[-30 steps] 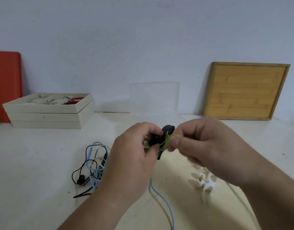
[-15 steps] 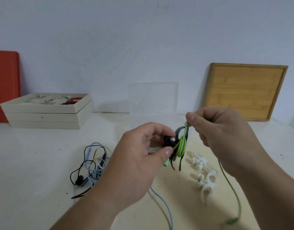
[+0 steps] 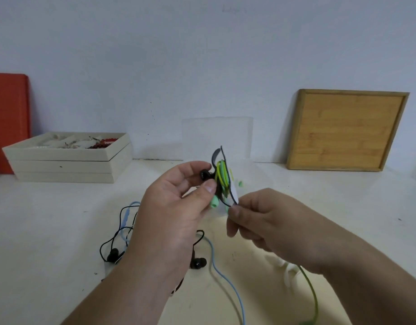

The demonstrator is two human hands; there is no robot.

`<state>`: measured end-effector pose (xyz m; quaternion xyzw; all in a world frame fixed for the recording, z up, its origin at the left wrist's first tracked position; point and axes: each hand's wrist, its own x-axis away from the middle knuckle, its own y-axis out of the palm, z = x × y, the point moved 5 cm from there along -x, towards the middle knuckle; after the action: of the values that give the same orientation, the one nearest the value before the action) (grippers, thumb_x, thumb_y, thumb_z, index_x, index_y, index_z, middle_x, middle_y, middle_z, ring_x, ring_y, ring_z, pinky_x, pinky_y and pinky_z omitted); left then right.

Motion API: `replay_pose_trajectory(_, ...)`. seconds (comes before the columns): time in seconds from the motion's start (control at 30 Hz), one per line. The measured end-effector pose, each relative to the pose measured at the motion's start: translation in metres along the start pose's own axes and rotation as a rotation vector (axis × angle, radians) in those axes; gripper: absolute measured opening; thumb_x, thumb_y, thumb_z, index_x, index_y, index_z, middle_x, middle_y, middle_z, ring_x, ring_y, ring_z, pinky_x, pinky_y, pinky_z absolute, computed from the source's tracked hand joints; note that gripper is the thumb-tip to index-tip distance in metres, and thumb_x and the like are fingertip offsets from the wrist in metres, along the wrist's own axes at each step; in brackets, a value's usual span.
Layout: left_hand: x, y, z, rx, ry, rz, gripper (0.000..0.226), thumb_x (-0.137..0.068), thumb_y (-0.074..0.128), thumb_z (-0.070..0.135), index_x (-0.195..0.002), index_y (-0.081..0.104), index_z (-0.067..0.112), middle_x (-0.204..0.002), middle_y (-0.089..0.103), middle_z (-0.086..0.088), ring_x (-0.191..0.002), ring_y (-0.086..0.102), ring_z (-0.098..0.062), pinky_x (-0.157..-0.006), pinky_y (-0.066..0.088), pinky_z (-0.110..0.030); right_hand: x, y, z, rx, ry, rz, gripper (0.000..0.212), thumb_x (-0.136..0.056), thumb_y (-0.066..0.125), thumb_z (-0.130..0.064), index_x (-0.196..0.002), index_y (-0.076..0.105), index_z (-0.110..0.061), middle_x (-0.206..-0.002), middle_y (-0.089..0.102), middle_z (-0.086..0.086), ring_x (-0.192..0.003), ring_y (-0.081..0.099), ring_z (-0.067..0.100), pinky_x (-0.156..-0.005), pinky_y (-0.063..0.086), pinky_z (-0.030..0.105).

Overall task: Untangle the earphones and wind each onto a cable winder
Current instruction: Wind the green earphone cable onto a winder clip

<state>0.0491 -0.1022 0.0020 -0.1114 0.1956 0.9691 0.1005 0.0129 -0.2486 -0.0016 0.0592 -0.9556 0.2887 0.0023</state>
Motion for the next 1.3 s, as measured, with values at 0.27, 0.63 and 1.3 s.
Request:
replay_pose_trajectory(0.27,0.002,-0.009,0.014,-0.468,0.148,0.138,0.026,-0.087,0.071,0.005,-0.090,0.071,0.031,-0.088,0.068,0.016,-0.073,0.072,-0.012,-0.084,0.059,-0.047,0.013,-0.003,-0.018,0.081,-0.152,-0.102,0.026,-0.097,0.060,-0.035,-0.083,0.074,-0.018,-0.054,0.032,-0.005,-0.051,0.027,0.015,-0.048,0.025,0.027)
replay_pose_trajectory(0.63,0.006,-0.002,0.016,-0.638,0.156,0.032,0.022,-0.087,0.071,0.008,-0.090,0.070,0.030,-0.086,0.067,0.017,-0.070,0.067,-0.002,-0.059,0.046,-0.006,0.017,-0.013,-0.024,0.057,-0.191,-0.037,0.025,-0.098,0.061,-0.029,-0.080,0.075,-0.018,-0.052,0.031,-0.006,-0.049,0.025,0.013,-0.047,0.024,0.025)
replay_pose_trajectory(1.3,0.010,0.015,0.004,-0.353,0.074,-0.361,0.034,-0.086,0.064,-0.013,-0.090,0.073,0.020,-0.089,0.076,-0.001,-0.085,0.070,-0.010,-0.071,0.050,-0.012,0.015,-0.049,-0.010,-0.107,-0.113,0.478,0.036,-0.087,0.067,-0.041,-0.069,0.065,-0.010,-0.051,0.041,0.005,-0.051,0.031,0.020,-0.045,0.031,0.027)
